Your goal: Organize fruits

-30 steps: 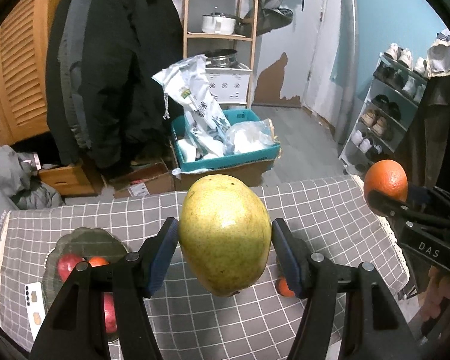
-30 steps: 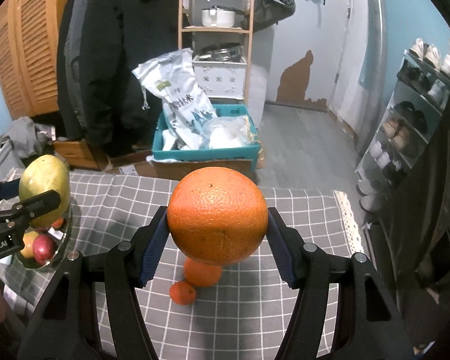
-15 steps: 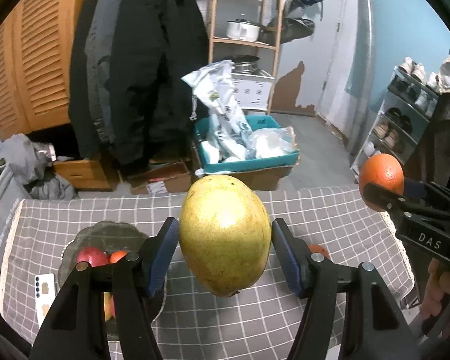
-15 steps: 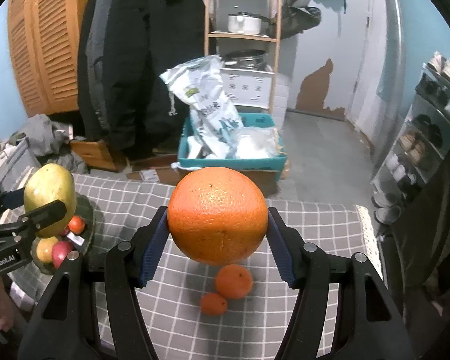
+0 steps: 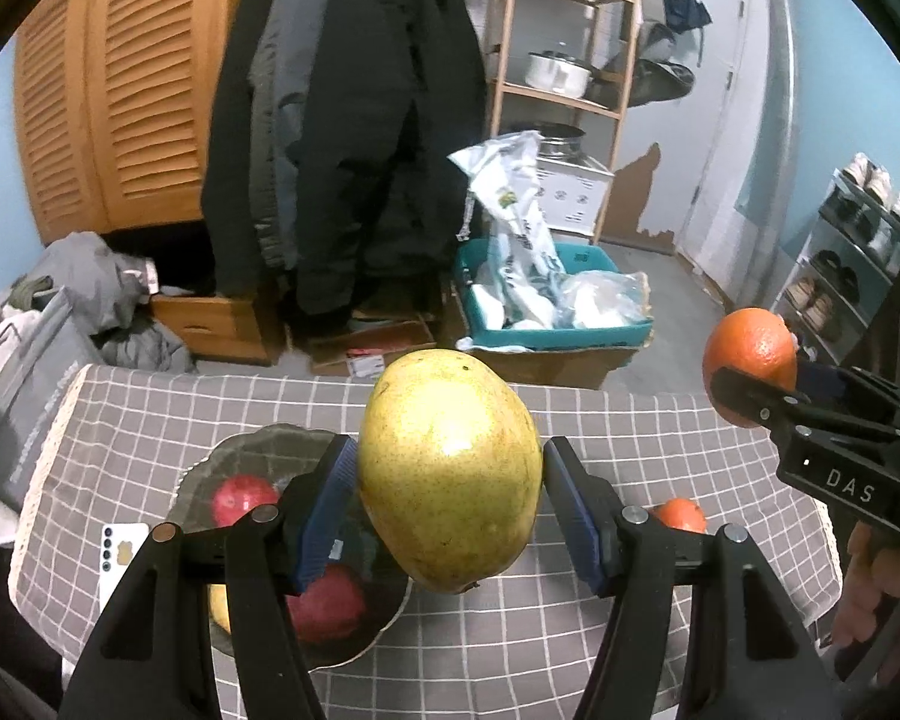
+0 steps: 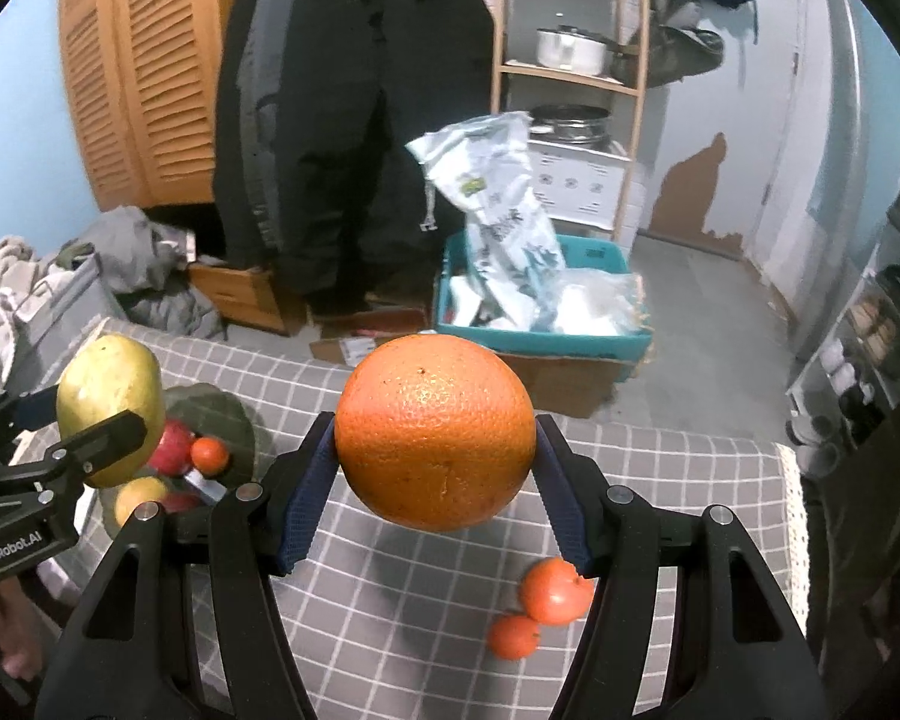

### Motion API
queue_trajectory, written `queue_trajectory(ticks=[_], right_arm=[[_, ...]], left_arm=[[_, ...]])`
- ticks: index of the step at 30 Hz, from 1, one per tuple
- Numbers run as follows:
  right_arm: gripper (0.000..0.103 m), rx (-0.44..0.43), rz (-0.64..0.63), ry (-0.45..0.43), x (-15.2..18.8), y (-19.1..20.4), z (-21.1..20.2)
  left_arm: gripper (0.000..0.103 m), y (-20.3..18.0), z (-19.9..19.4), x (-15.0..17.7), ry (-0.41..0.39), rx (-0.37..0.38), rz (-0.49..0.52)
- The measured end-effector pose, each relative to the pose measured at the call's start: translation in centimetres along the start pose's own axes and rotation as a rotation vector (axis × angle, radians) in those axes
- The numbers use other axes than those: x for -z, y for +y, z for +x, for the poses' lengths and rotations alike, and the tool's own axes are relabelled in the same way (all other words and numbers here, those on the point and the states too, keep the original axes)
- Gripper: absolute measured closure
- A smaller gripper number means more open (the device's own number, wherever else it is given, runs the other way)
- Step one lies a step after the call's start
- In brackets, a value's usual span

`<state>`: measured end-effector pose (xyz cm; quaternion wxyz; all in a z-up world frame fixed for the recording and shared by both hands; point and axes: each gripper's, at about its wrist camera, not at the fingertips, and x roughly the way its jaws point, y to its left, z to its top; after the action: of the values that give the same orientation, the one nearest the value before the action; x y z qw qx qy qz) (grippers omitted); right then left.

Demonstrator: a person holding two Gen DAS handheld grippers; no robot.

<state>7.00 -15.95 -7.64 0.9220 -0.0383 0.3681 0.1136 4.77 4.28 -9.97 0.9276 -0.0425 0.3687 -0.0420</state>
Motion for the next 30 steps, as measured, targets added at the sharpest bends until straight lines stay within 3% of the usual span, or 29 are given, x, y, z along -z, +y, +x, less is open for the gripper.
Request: queue_trajectory(ticks=[20,30], right_arm=[[0.039,-0.136,-0.068,0.062,-1.8,7.9,4.8],[0.039,-0.201,-0.089,0.15,-0.7,11.6,9.4]], left_arm=[[0.038,8.8,0.6,1.2,0.04,-0.109,-0.133],[0.038,12.6,3.7,3.4,0.126,-0.156,-0.187]])
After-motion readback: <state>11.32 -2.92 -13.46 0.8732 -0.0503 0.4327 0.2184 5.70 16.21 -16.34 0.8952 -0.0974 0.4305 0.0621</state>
